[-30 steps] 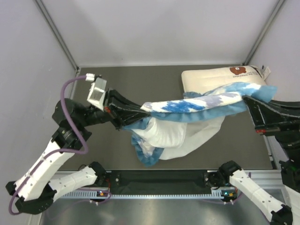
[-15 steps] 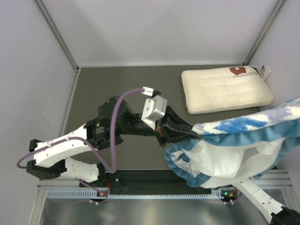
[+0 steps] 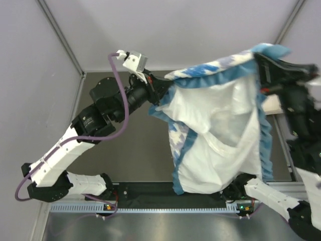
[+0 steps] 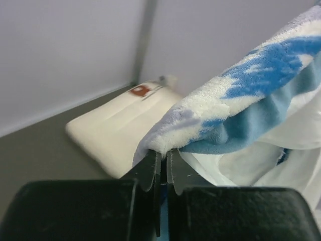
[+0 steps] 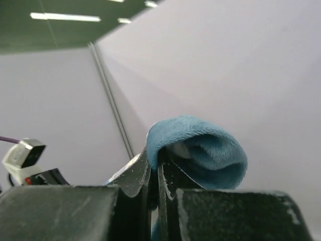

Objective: Put the pillow into the pillowcase

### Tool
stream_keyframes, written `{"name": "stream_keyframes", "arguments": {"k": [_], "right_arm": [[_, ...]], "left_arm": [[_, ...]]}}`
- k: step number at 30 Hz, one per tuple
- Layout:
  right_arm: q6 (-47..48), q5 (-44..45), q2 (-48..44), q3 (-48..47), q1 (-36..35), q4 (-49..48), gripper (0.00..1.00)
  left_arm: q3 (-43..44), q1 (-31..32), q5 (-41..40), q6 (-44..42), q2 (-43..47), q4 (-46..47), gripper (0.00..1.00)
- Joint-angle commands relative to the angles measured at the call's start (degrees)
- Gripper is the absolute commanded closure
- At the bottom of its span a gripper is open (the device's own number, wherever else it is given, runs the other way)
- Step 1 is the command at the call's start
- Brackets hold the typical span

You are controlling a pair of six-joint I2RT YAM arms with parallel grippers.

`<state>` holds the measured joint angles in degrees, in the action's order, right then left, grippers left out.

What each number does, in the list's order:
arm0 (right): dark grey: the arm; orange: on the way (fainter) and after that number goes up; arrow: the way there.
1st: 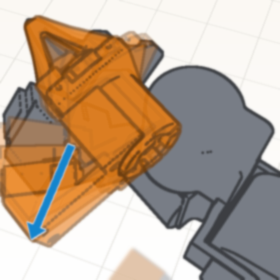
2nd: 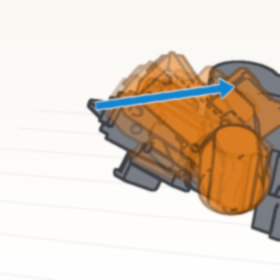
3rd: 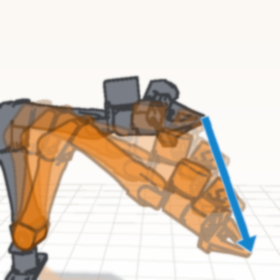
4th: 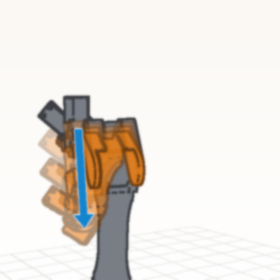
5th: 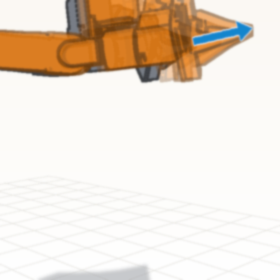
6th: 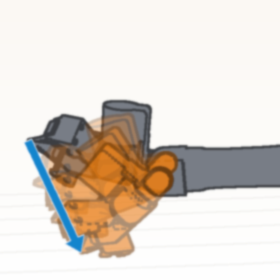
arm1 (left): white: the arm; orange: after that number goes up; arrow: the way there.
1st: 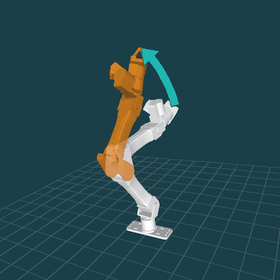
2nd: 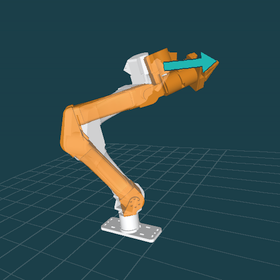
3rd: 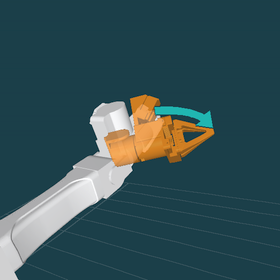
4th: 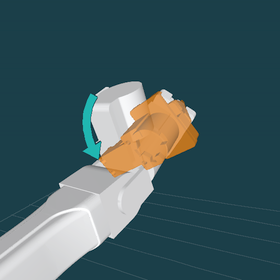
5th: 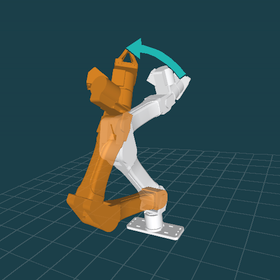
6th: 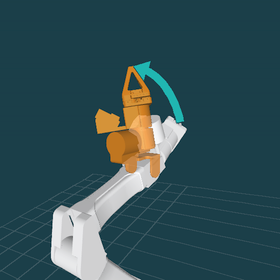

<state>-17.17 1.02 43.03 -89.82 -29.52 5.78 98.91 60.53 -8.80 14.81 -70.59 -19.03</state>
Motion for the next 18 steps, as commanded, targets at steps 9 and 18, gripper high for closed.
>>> {"name": "stream_keyframes", "arguments": {"k": [9,18], "right_arm": [[-12.8,-3.6,22.6,7.2,-0.6,-9.4,1.00],[-19.2,-13.8,51.7,-0.9,-0.8,-18.7,1.00]], "left_arm": [[-28.1,-36.4,7.7,10.2,6.8,-3.2,1.00],[-46.3,-66.8,29.3,15.0,6.5,3.4,1.00]]}}
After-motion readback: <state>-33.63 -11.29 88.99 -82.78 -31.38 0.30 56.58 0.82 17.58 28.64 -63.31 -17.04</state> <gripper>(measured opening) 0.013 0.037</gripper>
